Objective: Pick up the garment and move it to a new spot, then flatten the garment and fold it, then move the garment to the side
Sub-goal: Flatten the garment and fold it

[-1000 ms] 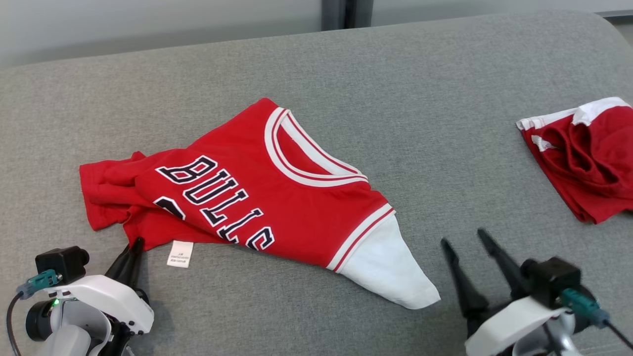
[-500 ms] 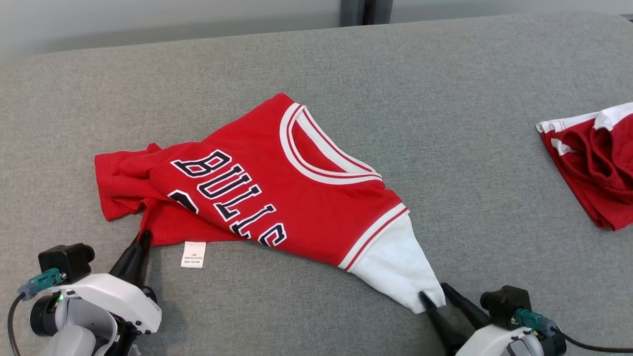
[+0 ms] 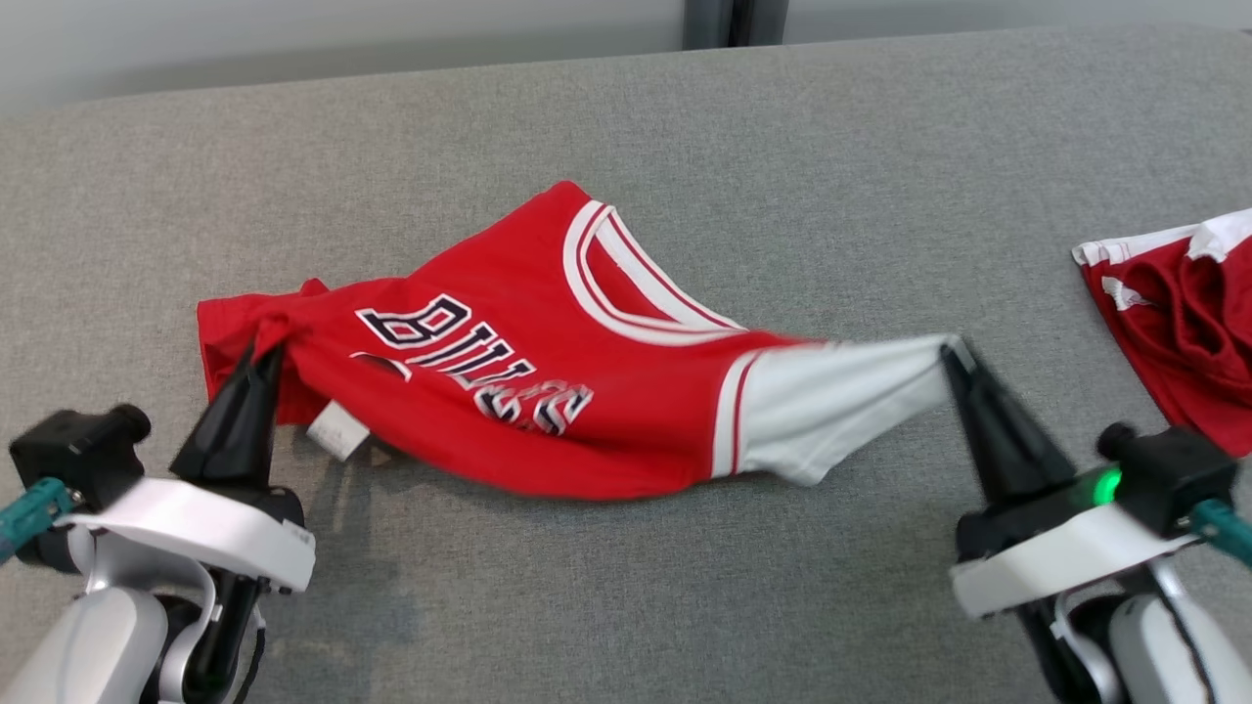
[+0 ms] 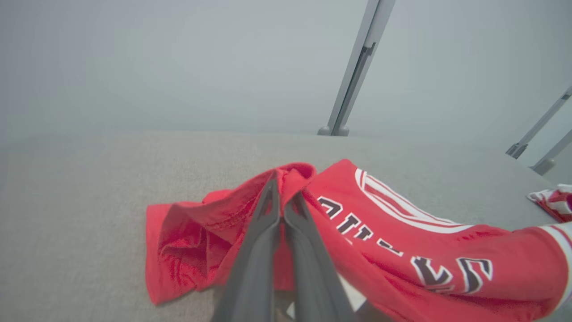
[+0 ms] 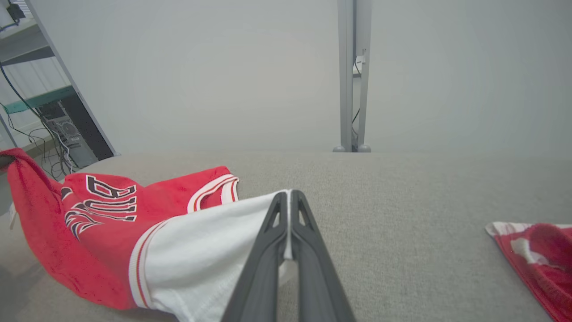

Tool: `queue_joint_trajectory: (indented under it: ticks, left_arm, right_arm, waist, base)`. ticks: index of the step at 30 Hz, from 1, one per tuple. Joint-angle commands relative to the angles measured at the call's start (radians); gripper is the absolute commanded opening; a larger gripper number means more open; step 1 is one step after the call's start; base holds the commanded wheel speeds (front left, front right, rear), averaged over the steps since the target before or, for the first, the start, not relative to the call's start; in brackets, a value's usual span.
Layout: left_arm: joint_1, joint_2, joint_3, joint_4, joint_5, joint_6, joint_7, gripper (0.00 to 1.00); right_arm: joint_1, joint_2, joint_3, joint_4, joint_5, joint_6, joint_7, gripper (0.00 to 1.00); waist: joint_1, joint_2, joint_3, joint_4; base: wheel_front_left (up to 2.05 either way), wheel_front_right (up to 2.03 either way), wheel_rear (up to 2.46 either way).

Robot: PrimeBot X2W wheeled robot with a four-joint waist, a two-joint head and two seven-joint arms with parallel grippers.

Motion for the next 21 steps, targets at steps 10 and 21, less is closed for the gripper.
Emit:
queue_joint_trajectory:
  ticks: [10,21]
  left_arm:
    - [-0.094,0.071,0.043,-0.285,0.092,0.087,0.027,0.00]
    - [-0.108,0.083,0.054,-0.426,0.118,0.136,0.056,0.00]
  right_arm:
    - [-0.133,-0.002,-0.181,-0.219,-0.017,-0.001,-0.005,0.00]
    - [-0.144,0.038,-0.242,-0.327,0.038,-0.001,0.061,0.00]
  waist:
    - [0.0000,0.0000,-0.034,-0.006]
    - [0.0000,0.0000,-0.046,-0.003]
  base:
    - [0.00,0.00,0.00]
    - [0.00,0.00,0.00]
